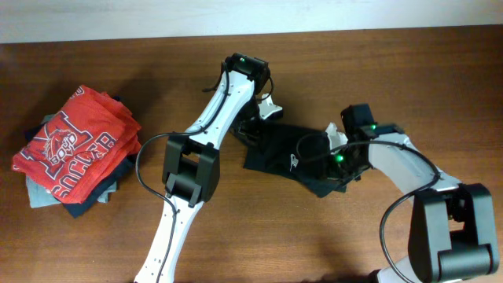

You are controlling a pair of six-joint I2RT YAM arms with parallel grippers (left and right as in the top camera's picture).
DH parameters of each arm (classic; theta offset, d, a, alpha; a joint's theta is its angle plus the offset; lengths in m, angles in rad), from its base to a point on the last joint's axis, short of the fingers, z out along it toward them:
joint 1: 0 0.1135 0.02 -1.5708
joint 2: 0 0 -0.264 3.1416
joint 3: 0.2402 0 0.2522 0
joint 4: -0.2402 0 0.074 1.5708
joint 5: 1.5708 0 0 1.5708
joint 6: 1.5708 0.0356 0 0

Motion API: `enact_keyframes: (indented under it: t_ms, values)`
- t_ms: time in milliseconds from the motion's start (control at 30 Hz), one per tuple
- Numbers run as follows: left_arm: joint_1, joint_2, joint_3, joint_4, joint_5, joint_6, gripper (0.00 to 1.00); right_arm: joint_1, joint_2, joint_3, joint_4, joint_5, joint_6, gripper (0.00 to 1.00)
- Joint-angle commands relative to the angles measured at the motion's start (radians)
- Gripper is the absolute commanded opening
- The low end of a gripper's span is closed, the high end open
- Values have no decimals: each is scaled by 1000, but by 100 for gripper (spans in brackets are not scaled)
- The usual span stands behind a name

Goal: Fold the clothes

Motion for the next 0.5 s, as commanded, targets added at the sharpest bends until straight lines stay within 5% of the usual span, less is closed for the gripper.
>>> enact_keyframes:
  t_ms: [0,200,467]
  values:
    - [8,6,-18,44,-32,-5,37,2,-18,-81,93,85,78,4]
    - [9,6,-114,122,-105,-10,37,1,-18,-176,235,330,204,4]
    - [30,6,-202,151,-211,-44,35,0,-18,-144,97,637,284,4]
